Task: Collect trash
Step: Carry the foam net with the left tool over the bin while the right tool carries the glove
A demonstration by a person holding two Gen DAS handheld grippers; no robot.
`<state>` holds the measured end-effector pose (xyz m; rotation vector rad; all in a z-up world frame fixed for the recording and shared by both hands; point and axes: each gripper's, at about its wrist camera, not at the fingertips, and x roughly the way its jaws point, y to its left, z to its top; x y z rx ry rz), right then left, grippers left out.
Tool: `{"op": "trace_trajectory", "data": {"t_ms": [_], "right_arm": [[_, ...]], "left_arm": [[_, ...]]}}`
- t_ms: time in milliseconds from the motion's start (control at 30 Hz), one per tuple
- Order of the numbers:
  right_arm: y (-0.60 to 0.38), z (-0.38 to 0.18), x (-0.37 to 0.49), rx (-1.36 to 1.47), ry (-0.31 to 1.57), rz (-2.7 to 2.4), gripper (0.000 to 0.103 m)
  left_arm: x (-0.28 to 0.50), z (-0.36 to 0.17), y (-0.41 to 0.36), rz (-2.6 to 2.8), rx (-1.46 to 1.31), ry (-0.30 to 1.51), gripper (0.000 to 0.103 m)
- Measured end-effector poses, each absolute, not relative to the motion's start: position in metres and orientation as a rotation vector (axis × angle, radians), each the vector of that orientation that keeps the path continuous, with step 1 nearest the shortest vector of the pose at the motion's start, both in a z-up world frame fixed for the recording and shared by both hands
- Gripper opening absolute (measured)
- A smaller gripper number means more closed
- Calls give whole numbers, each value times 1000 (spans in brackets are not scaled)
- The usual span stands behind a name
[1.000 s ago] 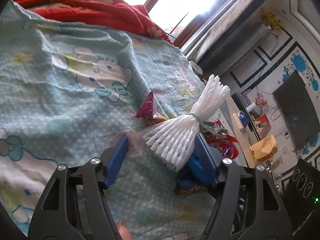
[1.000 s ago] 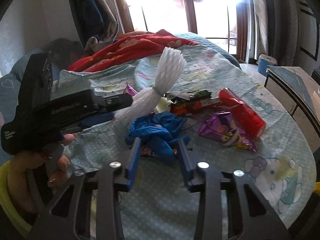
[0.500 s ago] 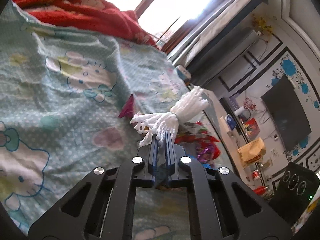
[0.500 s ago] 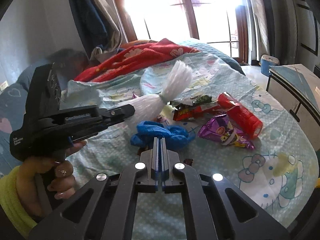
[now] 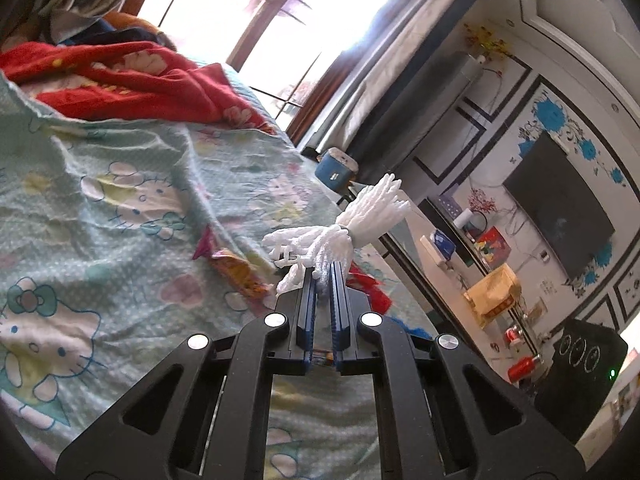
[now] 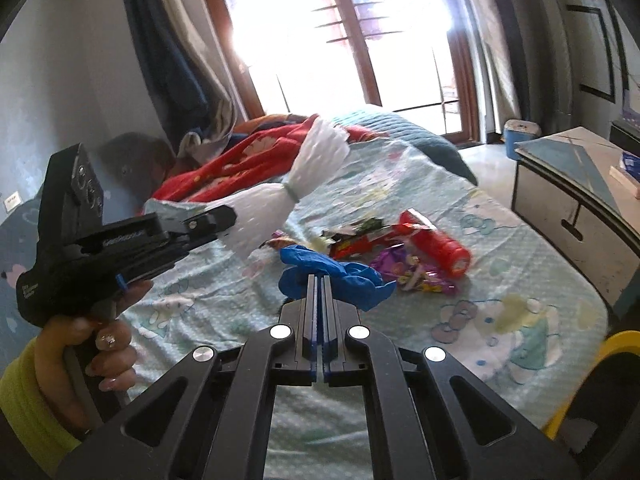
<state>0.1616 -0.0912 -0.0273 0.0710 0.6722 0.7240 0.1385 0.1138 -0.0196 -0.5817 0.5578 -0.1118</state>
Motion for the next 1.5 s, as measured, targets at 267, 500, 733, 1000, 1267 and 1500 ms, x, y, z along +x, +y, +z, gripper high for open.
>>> {"op": "trace_trajectory", "data": {"t_ms": [267, 500, 733, 1000, 1267, 1500], "right_arm": [[-134, -18, 163, 132, 640, 641, 2], [-172, -13, 161, 176, 620, 560, 2], [-205, -11, 158, 204, 606, 499, 2], [-239, -11, 156, 220, 595, 430, 2], [-270, -11, 153, 218, 589, 362, 2], [-299, -14, 147, 238, 593, 303, 2]], "left_arm": [[132, -6, 85, -159, -507, 548, 3], [127, -2, 56, -214, -464, 552, 3], [125, -4, 37, -260, -434, 566, 3], [124, -6, 16, -301, -407, 579, 3], [125, -17, -17, -353, -331, 610, 3], [130, -31, -42, -397, -276, 648, 3]]}}
